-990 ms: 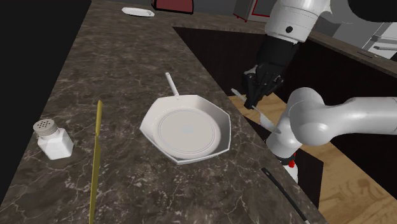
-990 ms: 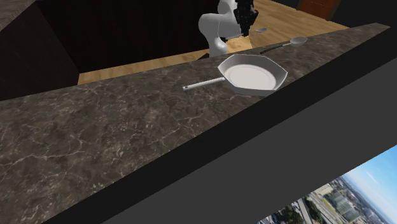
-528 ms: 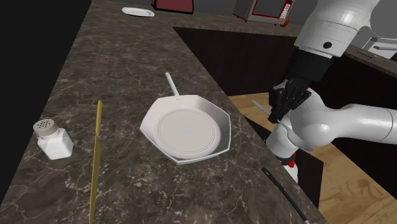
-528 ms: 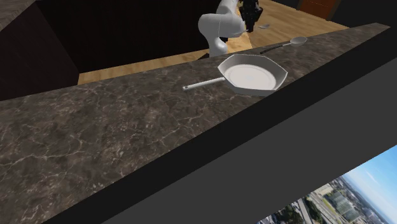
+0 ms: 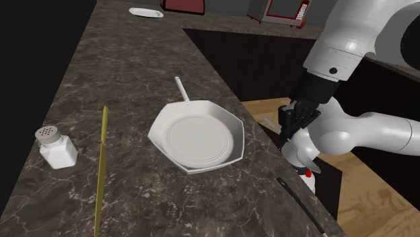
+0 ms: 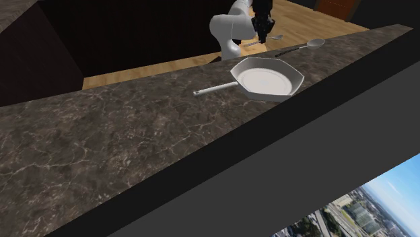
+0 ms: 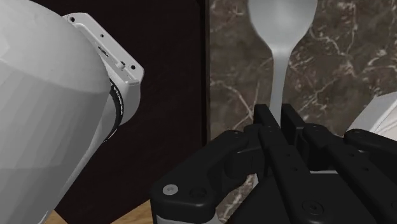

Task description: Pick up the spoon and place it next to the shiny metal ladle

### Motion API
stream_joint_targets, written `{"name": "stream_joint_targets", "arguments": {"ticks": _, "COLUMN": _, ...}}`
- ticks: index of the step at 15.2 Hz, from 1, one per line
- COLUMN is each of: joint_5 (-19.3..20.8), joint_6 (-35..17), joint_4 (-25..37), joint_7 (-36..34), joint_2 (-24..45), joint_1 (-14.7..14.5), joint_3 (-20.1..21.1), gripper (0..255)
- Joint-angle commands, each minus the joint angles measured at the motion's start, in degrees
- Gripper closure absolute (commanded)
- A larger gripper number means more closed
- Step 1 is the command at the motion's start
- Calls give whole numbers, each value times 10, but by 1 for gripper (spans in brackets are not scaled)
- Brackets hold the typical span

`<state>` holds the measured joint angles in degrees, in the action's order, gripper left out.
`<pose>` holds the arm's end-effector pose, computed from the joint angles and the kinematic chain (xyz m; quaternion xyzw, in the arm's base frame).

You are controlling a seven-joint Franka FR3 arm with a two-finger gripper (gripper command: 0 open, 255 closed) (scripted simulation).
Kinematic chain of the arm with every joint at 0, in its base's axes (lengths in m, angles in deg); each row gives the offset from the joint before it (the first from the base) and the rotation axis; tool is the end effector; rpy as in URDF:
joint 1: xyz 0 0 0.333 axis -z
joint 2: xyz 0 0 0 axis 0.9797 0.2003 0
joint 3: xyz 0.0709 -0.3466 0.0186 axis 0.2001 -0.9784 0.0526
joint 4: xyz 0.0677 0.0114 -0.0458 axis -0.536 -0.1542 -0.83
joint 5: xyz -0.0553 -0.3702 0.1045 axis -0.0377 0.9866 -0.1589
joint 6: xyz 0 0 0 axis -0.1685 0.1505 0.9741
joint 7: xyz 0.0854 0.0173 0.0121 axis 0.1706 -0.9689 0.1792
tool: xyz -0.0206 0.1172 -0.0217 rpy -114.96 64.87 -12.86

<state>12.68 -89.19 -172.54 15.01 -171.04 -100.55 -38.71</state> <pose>0.0456 0.1489 0.4894 -0.9603 0.2590 0.0492 0.0914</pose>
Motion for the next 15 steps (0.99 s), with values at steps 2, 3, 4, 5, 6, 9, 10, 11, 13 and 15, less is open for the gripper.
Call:
{"name": "stream_joint_targets", "arguments": {"ticks": 2, "joint_5": -10, "joint_6": -13, "joint_4": -27, "joint_7": 2, "joint_2": -13, "joint_1": -5, "joint_3": 10, "gripper": 255}}
{"name": "stream_joint_targets", "arguments": {"ticks": 3, "joint_5": -13, "joint_6": -17, "joint_4": -35, "joint_7": 3, "joint_2": -18, "joint_1": -8, "joint_3": 14, "gripper": 255}}
{"name": "stream_joint_targets", "arguments": {"ticks": 4, "joint_5": -17, "joint_6": -21, "joint_4": -44, "joint_7": 3, "joint_2": -22, "joint_1": -10, "joint_3": 18, "gripper": 255}}
{"name": "stream_joint_targets", "arguments": {"ticks": 5, "joint_5": -20, "joint_6": -25, "joint_4": -52, "joint_7": 4, "joint_2": -27, "joint_1": -12, "joint_3": 21, "gripper": 255}}
{"name": "stream_joint_targets", "arguments": {"ticks": 6, "joint_5": -24, "joint_6": -28, "joint_4": -61, "joint_7": 4, "joint_2": -31, "joint_1": -15, "joint_3": 25, "gripper": 255}}
{"name": "stream_joint_targets", "arguments": {"ticks": 9, "joint_5": -35, "joint_6": -39, "joint_4": -83, "joint_7": 5, "joint_2": -43, "joint_1": -22, "joint_3": 36, "gripper": 255}}
{"name": "stream_joint_targets", "arguments": {"ticks": 10, "joint_5": -34, "joint_6": -39, "joint_4": -83, "joint_7": 5, "joint_2": -43, "joint_1": -22, "joint_3": 36, "gripper": 255}}
{"name": "stream_joint_targets", "arguments": {"ticks": 11, "joint_5": -34, "joint_6": -39, "joint_4": -83, "joint_7": 5, "joint_2": -43, "joint_1": -22, "joint_3": 36, "gripper": 255}}
{"name": "stream_joint_targets", "arguments": {"ticks": 13, "joint_5": -34, "joint_6": -39, "joint_4": -83, "joint_7": 5, "joint_2": -43, "joint_1": -22, "joint_3": 36, "gripper": 255}}
{"name": "stream_joint_targets", "arguments": {"ticks": 15, "joint_5": -34, "joint_6": -39, "joint_4": -83, "joint_7": 5, "joint_2": -43, "joint_1": -22, "joint_3": 36, "gripper": 255}}
